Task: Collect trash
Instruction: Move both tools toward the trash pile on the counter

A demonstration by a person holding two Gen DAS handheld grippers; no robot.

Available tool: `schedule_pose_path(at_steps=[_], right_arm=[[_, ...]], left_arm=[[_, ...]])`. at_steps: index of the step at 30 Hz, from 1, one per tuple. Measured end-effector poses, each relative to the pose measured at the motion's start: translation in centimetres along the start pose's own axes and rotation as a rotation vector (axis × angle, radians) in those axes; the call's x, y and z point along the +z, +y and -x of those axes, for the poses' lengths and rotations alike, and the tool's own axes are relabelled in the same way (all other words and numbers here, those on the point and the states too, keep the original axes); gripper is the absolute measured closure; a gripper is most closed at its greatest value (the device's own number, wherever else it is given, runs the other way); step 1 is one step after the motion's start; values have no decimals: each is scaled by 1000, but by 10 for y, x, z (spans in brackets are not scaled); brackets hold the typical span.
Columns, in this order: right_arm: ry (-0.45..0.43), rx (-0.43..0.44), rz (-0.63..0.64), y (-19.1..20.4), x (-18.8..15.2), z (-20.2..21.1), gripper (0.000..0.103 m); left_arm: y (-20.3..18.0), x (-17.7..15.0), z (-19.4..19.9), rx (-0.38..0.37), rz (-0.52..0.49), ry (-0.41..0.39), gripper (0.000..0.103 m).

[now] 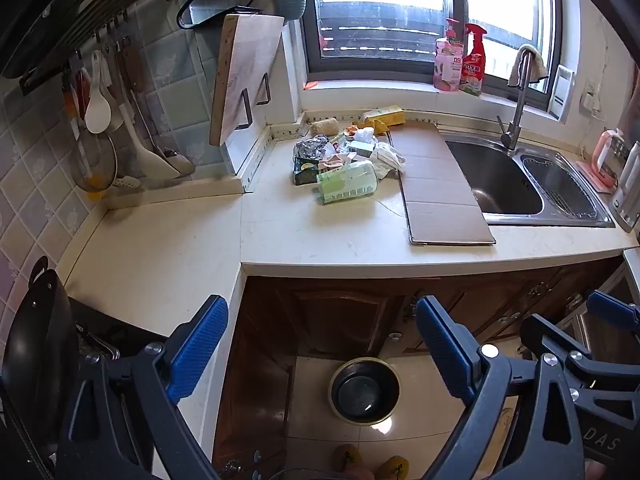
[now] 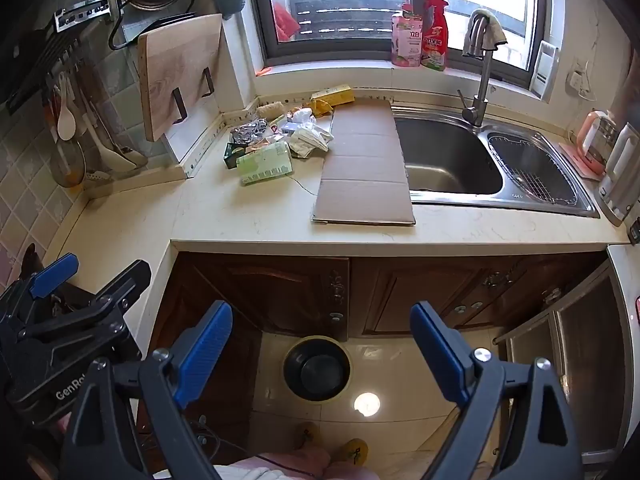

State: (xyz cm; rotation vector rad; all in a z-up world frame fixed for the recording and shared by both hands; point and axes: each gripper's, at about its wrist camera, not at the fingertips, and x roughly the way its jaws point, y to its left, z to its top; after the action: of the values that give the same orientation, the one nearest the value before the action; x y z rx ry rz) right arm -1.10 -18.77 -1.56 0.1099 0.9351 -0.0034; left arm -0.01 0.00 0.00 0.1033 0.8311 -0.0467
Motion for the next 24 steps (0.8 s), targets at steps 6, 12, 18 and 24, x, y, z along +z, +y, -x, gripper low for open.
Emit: schedule_pose_path(at_steps=[6,12,18,24], right_arm=[[3,1,-2,-3,1,-2,12],[9,6,-8,-5,3,0,12],[11,2,-10,-6,4,-8,12],[13,2,-10,-10,4,-10,12]], left_arm=[[0,0,0,-2,-3,-1,13],[6,7,-5,-20,-1,4,16],[1,1,-4,-16,-6,2,17],[-3,2,-8,-19,0,15,16]])
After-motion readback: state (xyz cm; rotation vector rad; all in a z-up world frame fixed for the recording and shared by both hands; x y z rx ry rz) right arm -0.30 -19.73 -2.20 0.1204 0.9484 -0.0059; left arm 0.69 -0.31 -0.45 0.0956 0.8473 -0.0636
